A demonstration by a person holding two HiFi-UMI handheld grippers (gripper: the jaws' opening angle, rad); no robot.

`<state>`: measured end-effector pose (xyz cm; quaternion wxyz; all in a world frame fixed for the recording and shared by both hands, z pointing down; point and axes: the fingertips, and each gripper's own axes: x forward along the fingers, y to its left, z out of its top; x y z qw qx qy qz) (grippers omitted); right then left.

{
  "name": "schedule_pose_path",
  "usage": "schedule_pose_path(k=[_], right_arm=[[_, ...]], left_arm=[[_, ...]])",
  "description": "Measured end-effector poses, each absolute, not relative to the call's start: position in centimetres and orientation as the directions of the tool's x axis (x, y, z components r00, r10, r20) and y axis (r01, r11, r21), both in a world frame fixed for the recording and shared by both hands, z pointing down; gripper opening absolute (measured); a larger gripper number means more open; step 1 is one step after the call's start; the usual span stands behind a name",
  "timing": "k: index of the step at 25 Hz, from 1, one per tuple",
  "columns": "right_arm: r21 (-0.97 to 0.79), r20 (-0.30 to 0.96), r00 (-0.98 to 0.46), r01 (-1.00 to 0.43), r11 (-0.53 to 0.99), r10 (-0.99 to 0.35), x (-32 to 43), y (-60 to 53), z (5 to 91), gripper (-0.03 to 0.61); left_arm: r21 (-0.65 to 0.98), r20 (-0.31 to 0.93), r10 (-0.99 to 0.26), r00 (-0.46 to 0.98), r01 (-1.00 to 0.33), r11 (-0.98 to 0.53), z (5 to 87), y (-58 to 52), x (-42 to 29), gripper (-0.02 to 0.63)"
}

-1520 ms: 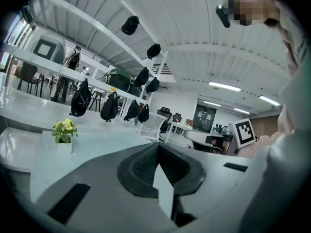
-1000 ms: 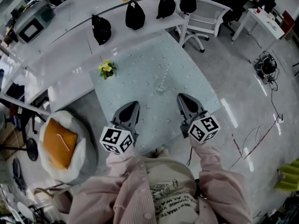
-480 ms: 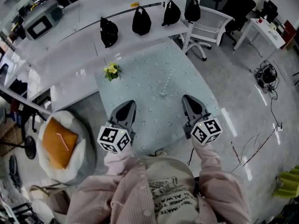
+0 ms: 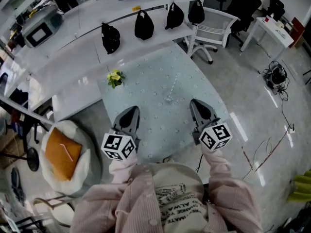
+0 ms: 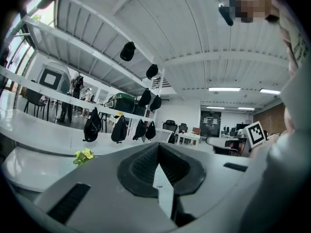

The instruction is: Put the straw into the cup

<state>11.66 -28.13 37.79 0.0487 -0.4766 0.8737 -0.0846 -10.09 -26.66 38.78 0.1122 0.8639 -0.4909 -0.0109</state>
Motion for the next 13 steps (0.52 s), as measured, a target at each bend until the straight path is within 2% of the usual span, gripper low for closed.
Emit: schedule_pose_path(k=[13], right_arm=[[-0.188,-0.011,-0.531,-0.831,0.523,-0.847,11.42,-28.06,37.89,0.000]], left_arm=[[0.210,0.091,-0.853,0.514,-0.847,-0.489,39.12,-26.84,-10.52,0.000]])
